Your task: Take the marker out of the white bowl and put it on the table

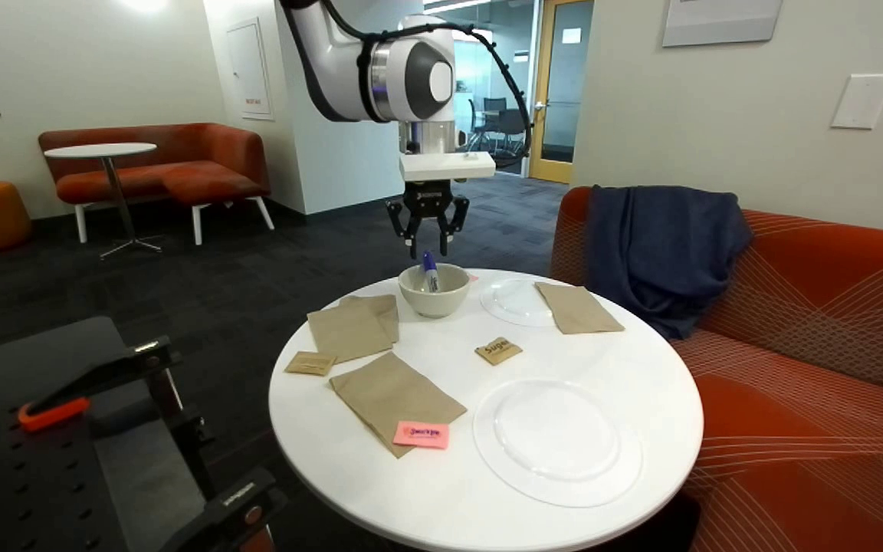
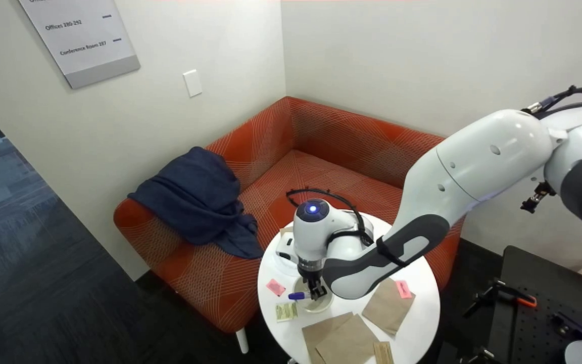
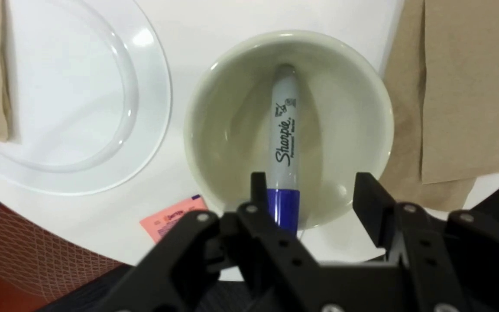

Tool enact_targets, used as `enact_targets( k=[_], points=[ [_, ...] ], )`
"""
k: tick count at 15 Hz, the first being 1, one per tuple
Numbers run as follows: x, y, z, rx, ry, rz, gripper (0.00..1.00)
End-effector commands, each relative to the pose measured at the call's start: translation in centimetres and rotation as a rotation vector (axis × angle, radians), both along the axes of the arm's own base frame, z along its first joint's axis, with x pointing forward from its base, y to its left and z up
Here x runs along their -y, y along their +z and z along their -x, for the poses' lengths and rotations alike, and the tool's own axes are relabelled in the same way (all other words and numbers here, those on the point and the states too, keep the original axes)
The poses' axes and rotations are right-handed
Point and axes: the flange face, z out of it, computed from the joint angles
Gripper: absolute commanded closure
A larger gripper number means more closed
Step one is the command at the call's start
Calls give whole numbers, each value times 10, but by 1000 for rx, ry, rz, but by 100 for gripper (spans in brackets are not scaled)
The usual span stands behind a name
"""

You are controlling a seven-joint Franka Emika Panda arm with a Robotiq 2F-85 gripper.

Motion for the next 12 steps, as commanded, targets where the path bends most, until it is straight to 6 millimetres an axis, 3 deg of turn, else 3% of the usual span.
enact_targets(
  k=[1,12],
  points=[
    [3,-8,-14,-28,22,-15,44],
    [4,-39,-27,-81,25,-38,45]
  ],
)
